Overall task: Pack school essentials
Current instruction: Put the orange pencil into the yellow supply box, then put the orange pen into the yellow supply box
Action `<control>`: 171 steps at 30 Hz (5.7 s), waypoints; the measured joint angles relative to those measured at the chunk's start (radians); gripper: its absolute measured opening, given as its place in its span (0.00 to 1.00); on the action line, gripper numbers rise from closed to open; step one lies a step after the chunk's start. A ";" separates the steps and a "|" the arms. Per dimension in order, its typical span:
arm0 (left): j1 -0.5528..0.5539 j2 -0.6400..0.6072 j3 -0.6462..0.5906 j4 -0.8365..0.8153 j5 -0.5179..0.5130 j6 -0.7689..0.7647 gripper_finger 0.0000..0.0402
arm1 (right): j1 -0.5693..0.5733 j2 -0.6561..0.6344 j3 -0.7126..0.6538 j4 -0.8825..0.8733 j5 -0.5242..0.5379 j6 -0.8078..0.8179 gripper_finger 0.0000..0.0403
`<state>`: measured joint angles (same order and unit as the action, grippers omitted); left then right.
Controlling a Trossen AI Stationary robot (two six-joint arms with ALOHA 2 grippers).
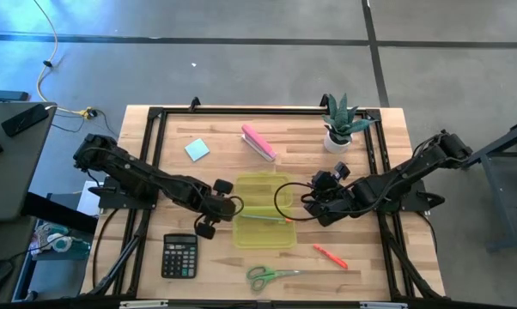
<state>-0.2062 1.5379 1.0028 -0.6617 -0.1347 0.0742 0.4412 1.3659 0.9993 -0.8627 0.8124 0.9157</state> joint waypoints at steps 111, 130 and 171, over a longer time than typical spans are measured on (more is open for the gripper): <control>0.064 0.176 0.197 0.497 0.053 0.177 0.32 | -0.108 0.000 0.001 0.107 -0.091 -0.086 0.28; 0.082 -0.233 0.326 0.054 0.026 0.011 0.33 | -0.052 -0.001 0.001 0.094 -0.442 -0.033 0.28; 0.100 -0.529 -0.236 0.196 -0.034 -0.206 0.33 | 0.376 0.260 0.000 0.078 -0.780 0.528 0.47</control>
<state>-0.1059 1.0084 0.7673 -0.4660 -0.1692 -0.1321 0.8167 1.6262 0.9993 -0.7848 0.0323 1.4433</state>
